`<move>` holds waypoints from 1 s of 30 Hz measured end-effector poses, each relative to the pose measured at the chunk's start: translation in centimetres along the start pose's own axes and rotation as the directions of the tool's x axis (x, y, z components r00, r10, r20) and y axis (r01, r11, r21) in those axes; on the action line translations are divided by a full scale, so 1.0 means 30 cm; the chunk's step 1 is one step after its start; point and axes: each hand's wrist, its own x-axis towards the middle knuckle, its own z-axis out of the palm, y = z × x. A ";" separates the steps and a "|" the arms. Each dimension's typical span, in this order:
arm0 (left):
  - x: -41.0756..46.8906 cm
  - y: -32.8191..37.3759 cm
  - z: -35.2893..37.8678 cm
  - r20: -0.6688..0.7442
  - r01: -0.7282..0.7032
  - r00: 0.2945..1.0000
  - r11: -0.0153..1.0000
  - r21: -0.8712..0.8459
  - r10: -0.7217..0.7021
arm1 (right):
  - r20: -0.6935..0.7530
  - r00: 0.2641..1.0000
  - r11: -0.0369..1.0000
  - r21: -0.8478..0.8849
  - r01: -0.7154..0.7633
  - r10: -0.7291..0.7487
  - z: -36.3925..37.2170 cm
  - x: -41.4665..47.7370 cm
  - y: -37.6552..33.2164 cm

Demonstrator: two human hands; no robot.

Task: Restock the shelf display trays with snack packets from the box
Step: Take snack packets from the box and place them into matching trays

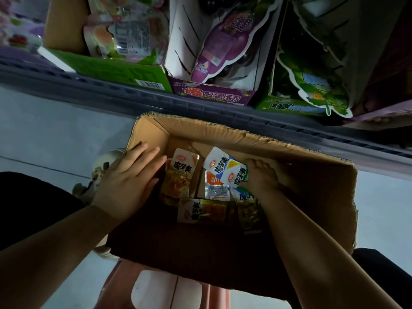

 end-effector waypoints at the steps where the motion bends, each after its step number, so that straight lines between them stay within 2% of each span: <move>1: -0.001 -0.001 0.002 -0.009 -0.005 1.000 1.000 0.001 0.005 | -0.007 1.000 1.000 -0.007 0.007 -0.007 0.006 0.003 -0.015; 6: -0.003 -0.007 0.008 -0.050 -0.027 0.998 1.000 0.001 0.027 | -0.060 0.998 1.000 -0.029 -0.010 0.008 0.008 0.021 -0.075; 9: -0.007 -0.004 0.006 -0.058 -0.017 0.998 1.000 -0.002 0.017 | -0.103 0.994 0.998 -0.055 0.030 -0.035 0.004 0.015 -0.085; 14: -0.004 0.001 -0.001 -0.053 -0.016 0.999 1.000 -0.025 0.015 | -0.080 0.993 0.996 0.008 0.093 -0.092 0.004 0.001 -0.073; 16: -0.006 0.001 0.002 -0.057 -0.015 0.998 1.000 -0.027 0.013 | -0.062 0.994 0.987 0.127 0.093 -0.086 -0.009 -0.001 -0.066; 17: -0.006 -0.001 0.004 -0.061 -0.017 0.998 0.999 -0.028 0.015 | -0.050 0.997 0.967 0.243 0.071 -0.061 -0.015 0.000 -0.058; 19: -0.007 -0.003 0.008 -0.067 -0.025 0.998 0.999 -0.035 0.022 | 0.056 0.998 0.838 0.543 -0.046 0.019 -0.035 -0.006 -0.037; 20: -0.007 -0.003 0.008 -0.069 -0.027 0.997 0.999 -0.037 0.024 | 0.136 0.990 0.764 0.636 -0.109 0.029 -0.047 -0.015 -0.022; 21: -0.006 -0.003 0.007 -0.073 -0.027 0.997 0.999 -0.038 0.024 | 0.209 0.978 0.733 0.662 -0.155 0.017 -0.060 -0.021 -0.006; 23: -0.005 -0.002 0.006 -0.077 -0.030 0.997 0.999 -0.043 0.027 | 0.343 0.938 0.801 0.574 -0.173 -0.043 -0.080 -0.032 0.016; 25: -0.005 -0.002 0.005 -0.077 -0.033 0.997 0.998 -0.051 0.029 | 0.427 0.899 0.875 0.465 -0.131 -0.092 -0.091 -0.048 0.004; 27: -0.006 -0.003 0.006 -0.072 -0.032 0.997 0.998 -0.054 0.028 | 0.461 0.878 0.891 0.441 -0.102 -0.128 -0.075 -0.067 -0.041; 30: -0.009 -0.005 0.009 -0.063 -0.038 0.997 0.998 -0.043 0.035 | 0.430 0.883 0.889 0.457 -0.033 -0.189 0.007 -0.087 -0.125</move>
